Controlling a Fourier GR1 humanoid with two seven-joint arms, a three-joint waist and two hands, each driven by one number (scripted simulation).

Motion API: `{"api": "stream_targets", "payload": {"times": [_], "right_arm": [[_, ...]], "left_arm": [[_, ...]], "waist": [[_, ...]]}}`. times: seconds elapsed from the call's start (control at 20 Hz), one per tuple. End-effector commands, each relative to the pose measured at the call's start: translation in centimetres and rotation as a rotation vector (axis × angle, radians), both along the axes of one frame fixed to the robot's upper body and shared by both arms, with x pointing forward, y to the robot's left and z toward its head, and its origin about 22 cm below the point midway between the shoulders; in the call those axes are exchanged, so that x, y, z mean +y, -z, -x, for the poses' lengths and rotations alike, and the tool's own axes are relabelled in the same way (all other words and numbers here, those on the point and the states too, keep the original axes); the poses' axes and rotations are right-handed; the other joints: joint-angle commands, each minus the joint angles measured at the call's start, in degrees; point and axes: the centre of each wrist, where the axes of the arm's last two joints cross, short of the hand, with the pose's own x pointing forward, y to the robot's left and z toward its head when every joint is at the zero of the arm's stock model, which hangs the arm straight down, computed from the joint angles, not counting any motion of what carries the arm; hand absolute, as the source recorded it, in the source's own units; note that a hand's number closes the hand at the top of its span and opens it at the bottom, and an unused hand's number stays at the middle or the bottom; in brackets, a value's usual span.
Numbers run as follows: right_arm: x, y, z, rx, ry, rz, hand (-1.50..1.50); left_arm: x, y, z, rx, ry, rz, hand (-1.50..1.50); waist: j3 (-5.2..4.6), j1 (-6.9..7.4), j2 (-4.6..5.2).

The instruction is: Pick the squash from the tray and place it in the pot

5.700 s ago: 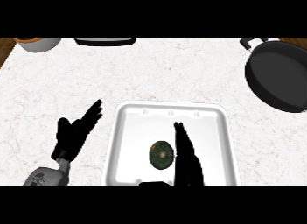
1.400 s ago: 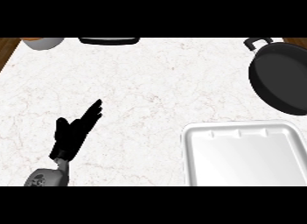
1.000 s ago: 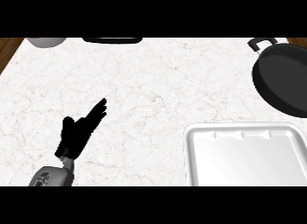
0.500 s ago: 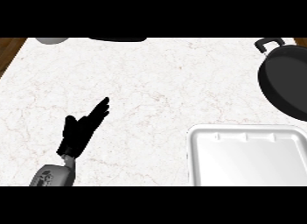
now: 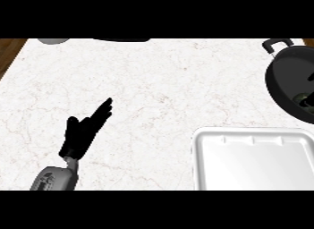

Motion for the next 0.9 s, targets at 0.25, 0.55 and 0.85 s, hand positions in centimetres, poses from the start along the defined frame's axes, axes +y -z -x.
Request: {"api": "stream_targets", "payload": {"times": [0.25,0.55,0.85], "right_arm": [[3.0,-2.7,-2.5,-0.597,0.011,-0.304,-1.5],[-0.2,-2.6,-0.8,-0.927,0.218,-0.373,-1.5],[-6.2,-4.6,2.7,-1.155,0.293,-0.39,-1.5]], "left_arm": [[-0.7,-0.1,-0.1,0.001,-0.001,-0.006,0.0],[1.5,0.7,0.4,0.006,-0.04,0.012,0.0],[1.4,0.6,0.3,0.017,-0.061,0.016,0.0]], "waist": [[0.29,-1.08,-0.07],[0.13,-2.1,-0.19],[0.08,-3.03,-0.6]]}}
